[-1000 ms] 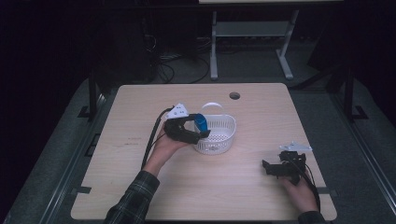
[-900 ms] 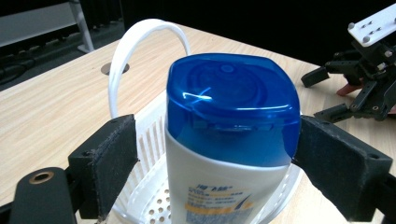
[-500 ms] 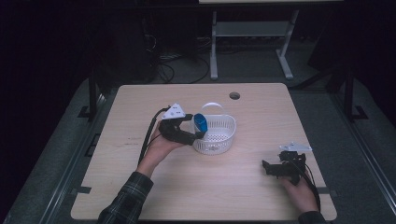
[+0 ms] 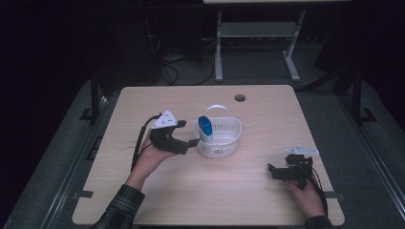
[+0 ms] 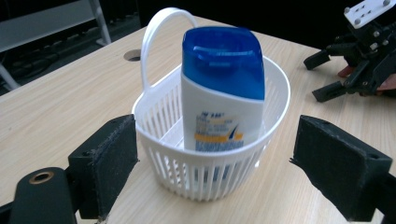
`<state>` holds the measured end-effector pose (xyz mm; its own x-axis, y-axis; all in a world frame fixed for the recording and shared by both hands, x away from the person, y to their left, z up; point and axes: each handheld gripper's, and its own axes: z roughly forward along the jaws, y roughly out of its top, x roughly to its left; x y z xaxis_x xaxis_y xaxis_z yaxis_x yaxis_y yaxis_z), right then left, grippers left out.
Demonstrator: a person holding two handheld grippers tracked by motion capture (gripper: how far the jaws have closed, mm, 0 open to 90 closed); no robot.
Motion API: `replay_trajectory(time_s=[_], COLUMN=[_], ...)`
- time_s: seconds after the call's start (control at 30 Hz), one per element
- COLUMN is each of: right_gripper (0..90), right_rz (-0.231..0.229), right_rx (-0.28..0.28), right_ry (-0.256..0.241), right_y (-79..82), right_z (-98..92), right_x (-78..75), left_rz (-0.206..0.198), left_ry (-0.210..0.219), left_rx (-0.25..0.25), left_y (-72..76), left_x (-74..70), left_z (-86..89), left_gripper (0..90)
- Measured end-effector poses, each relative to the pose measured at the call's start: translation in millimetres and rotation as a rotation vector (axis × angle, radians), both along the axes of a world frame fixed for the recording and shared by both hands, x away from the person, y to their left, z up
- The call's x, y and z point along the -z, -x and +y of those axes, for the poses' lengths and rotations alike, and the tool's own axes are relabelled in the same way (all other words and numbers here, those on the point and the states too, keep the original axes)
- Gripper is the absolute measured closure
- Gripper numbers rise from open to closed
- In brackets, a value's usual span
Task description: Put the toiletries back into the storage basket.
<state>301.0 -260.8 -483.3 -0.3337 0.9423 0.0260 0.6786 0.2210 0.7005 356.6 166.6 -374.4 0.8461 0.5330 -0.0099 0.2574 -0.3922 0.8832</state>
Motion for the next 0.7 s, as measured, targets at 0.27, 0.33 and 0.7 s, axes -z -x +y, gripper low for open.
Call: replay_trajectory(time_s=[0.27, 0.33, 0.7], right_gripper=[0.7, 0.7, 0.7], right_rz=[0.001, 0.000, 0.000], right_rx=[0.002, 0.002, 0.002], right_ry=[-0.001, 0.000, 0.000], right_y=[0.0, 0.0, 0.0], right_z=[0.2, 0.1, 0.1], right_x=[0.0, 0.0, 0.1], left_rz=[-0.003, -0.006, -0.013], left_ry=[-0.015, -0.033, -0.068], left_rx=[-0.027, -0.036, -0.059], left_y=[8.0, 10.6, 31.0], left_x=[0.7, 1.2, 3.9], left_z=[13.7, 17.3, 35.7], left_gripper=[13.3, 13.3, 13.3])
